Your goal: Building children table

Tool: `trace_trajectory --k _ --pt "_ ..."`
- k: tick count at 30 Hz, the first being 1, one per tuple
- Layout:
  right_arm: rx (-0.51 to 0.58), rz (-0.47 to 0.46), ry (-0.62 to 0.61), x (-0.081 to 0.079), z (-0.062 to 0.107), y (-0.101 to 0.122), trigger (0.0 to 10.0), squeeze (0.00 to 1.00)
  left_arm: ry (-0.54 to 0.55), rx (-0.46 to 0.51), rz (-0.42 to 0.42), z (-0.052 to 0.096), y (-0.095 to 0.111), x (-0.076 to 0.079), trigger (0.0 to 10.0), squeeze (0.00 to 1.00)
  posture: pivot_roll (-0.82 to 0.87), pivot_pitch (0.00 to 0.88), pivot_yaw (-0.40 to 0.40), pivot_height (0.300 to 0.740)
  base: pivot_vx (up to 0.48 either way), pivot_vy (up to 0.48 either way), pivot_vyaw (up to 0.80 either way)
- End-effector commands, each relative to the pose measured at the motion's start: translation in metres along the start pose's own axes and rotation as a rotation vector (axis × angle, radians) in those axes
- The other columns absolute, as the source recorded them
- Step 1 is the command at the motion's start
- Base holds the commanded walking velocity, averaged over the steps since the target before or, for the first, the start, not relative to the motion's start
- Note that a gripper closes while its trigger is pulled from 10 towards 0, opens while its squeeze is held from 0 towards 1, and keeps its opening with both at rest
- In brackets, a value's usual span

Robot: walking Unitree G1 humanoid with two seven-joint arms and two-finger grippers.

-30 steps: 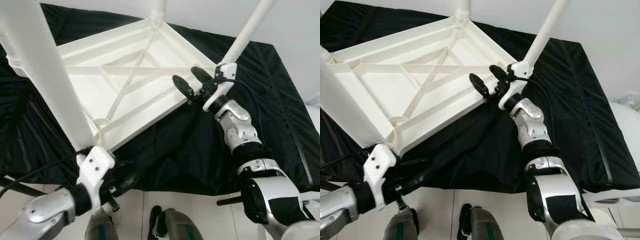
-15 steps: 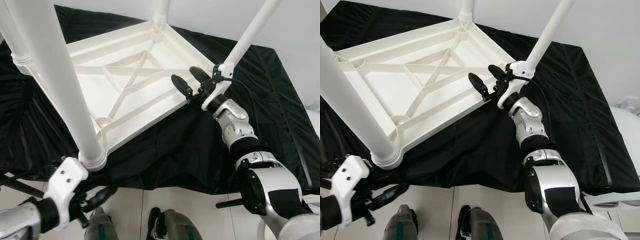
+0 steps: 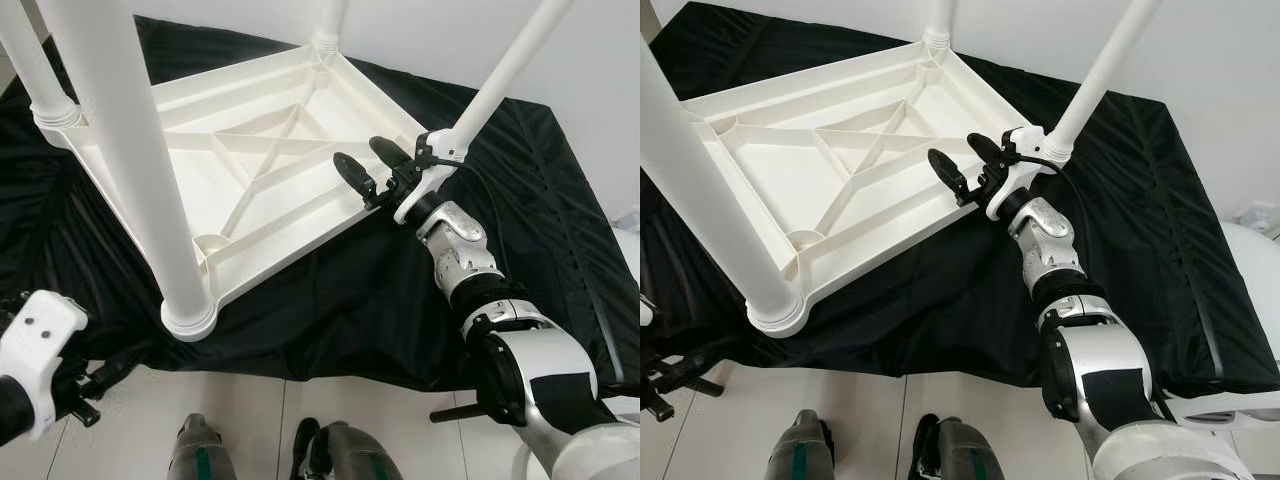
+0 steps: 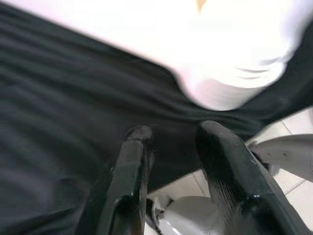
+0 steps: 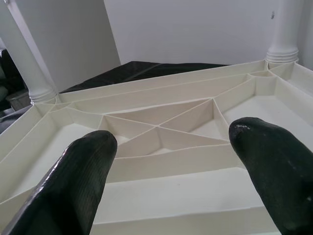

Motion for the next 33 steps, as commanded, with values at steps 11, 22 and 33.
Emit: trace_trajectory --k 11,22,33 --pt "0.005 0.014 -0.01 0.005 0.002 0.002 10.0 0.0 0.318 0.018 -0.054 0.019 0.006 -0.082 10.0 0.0 0.33 0.094 -0.176 0.74 0.0 0.0 0.0" --pt "0.048 0.044 -0.06 0.011 0.011 0.004 10.0 0.0 0.674 0.315 0.023 -0.006 0.062 -0.109 10.0 0.0 0.29 0.099 -0.168 0.74 0.0 0.0 0.0" --pt "0.074 0.064 -0.11 0.016 0.021 0.004 10.0 0.0 0.759 0.358 -0.001 -0.025 0.078 -0.113 10.0 0.0 0.25 0.096 -0.161 0.74 0.0 0.0 0.0"
Point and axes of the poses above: a point about 5 cm out from each wrist's last joint towards the gripper, its own z axis pointing back from the gripper into the wrist, its own y axis along the axis of the wrist's last joint, x = y × z, the point moved 2 cm from there along -z, pointing out of the wrist towards the gripper, and after that the axes turned 7 degrees about -z, right-handed, at the moved point
